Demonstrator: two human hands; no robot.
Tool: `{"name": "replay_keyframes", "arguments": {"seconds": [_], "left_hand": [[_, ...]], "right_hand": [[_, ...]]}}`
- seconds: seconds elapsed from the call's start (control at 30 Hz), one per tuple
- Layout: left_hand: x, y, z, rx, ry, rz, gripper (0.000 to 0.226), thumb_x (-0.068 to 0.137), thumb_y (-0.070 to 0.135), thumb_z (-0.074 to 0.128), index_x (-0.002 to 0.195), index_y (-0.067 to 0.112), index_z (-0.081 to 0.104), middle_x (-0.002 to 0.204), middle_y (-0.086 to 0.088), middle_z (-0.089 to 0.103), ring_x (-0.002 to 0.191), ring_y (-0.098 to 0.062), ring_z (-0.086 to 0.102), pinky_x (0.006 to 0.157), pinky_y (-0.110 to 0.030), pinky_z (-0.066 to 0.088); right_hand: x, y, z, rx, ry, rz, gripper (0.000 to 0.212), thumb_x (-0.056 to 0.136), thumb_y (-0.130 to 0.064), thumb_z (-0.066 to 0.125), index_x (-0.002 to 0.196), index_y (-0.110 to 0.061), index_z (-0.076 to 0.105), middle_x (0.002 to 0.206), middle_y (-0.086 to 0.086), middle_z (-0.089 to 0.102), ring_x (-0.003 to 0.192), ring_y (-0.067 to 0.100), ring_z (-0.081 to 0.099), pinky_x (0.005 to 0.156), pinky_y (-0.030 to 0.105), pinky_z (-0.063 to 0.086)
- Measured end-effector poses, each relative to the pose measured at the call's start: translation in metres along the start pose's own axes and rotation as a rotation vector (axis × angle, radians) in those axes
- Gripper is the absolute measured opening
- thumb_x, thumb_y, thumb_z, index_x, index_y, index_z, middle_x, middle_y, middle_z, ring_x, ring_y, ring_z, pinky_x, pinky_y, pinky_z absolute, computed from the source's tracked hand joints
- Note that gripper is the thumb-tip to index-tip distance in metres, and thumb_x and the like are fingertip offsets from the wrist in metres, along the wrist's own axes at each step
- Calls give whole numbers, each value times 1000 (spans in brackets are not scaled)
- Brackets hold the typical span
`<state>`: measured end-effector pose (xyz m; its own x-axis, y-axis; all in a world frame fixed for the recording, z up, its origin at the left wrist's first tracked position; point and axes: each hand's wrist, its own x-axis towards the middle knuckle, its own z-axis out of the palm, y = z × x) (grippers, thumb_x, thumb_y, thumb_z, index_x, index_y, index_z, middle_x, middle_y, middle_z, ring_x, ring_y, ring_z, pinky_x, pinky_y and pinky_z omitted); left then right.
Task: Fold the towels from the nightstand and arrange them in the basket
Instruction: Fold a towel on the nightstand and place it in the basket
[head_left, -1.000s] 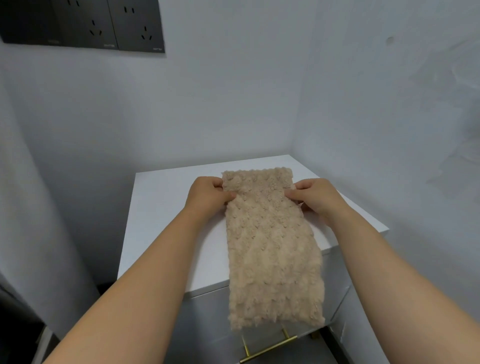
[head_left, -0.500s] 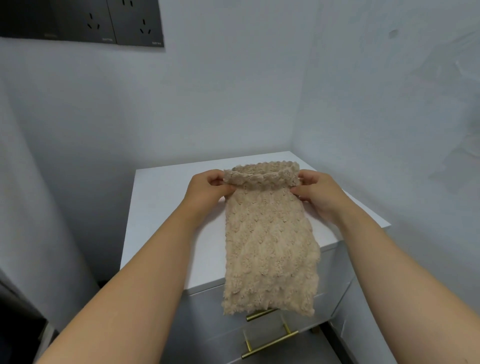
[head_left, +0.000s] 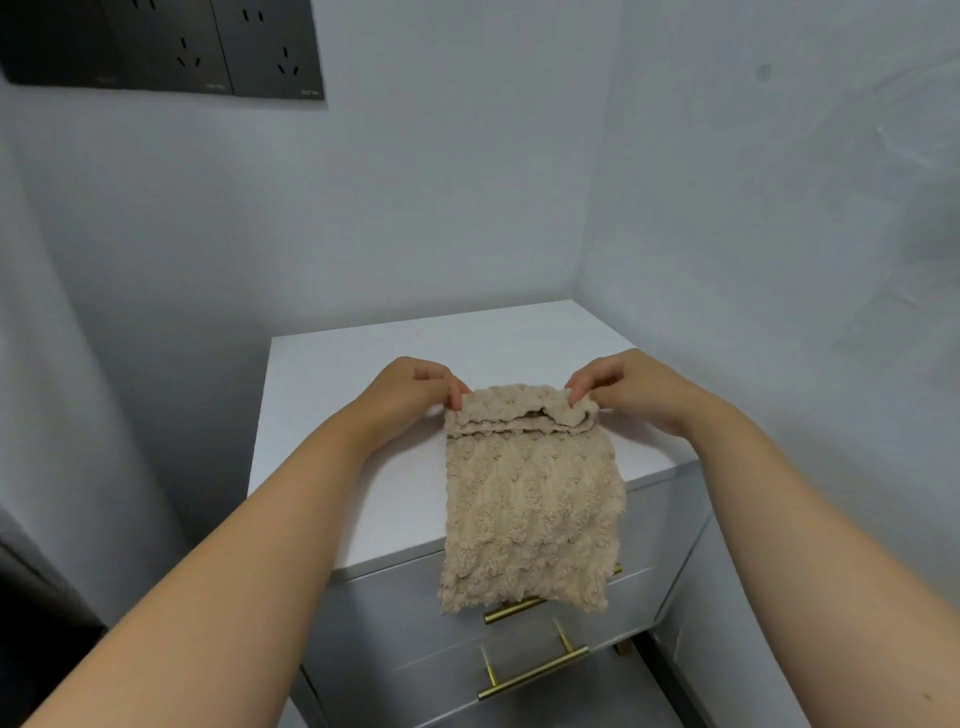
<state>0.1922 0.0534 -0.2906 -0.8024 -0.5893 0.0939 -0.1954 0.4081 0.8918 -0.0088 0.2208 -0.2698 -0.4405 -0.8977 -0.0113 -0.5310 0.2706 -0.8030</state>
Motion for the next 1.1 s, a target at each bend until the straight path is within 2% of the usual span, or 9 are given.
{"name": "replay_keyframes", "arguments": {"seconds": [0.1,0.2,0.27,0.33,0.47,0.6,0.7,0.93,1.1], "left_hand": [[1,4,6,9,45,-61,41,93,25,53,55,10,61,82,0,71,78,-6,62,72,-18,47],[5,7,10,281,38,-63,48,80,48,70,57,9,55,60,2,59,63,-10,54,68,-25,44],[7,8,10,420,17,-40,40,75,42,76,65,11,53,70,-2,59,73,-15,55,65,-24,41],[7,10,8,452,-9,-37,28,76,35,77,78,18,55,88,1,61,80,-14,54,66,-22,40],[4,15,1,526,-146,-66,41,79,36,74,115,27,58,107,9,54,96,-9,51,77,-21,37],[6,16,-2,545,-200,-73,34,78,38,75,99,12,67,88,0,60,79,-15,52,70,-26,38],[7,16,-4,513,-183,-63,39,75,37,77,92,5,63,80,-3,53,71,-17,46,67,-29,34],[11,17,5,381,201,19,18,77,16,75,74,14,57,67,5,55,64,-13,52,54,-24,36],[14,14,18,344,423,89,11,79,10,65,81,17,57,73,10,55,76,-16,52,60,-25,37]], "right_hand": [[-1,-7,-1,-113,-27,43,23,91,-19,57,73,-17,74,104,3,71,108,20,60,87,19,43],[3,-10,1,-233,-15,56,26,84,-38,68,75,-14,73,96,7,71,90,25,62,85,35,47],[4,-12,2,-298,-53,43,25,78,-33,76,70,-12,65,88,10,69,81,20,59,73,31,44],[5,-14,0,-359,-89,49,22,76,-29,78,79,-17,60,83,-1,61,77,13,55,69,27,42],[5,-18,-4,-514,-169,129,45,75,-37,78,111,-24,55,93,-12,46,92,14,49,82,27,42],[4,-19,-4,-477,-219,153,30,76,-36,77,72,-22,52,72,-11,44,68,8,43,61,21,31],[5,-16,-5,-348,-178,119,33,72,-28,82,77,-6,58,75,4,49,72,18,44,68,27,32],[14,-24,9,-253,167,37,27,74,-15,79,75,-6,54,63,5,57,50,13,51,48,24,41],[21,-23,20,-292,397,-51,21,74,-15,75,85,-9,58,82,4,61,77,24,59,64,34,46]]}}
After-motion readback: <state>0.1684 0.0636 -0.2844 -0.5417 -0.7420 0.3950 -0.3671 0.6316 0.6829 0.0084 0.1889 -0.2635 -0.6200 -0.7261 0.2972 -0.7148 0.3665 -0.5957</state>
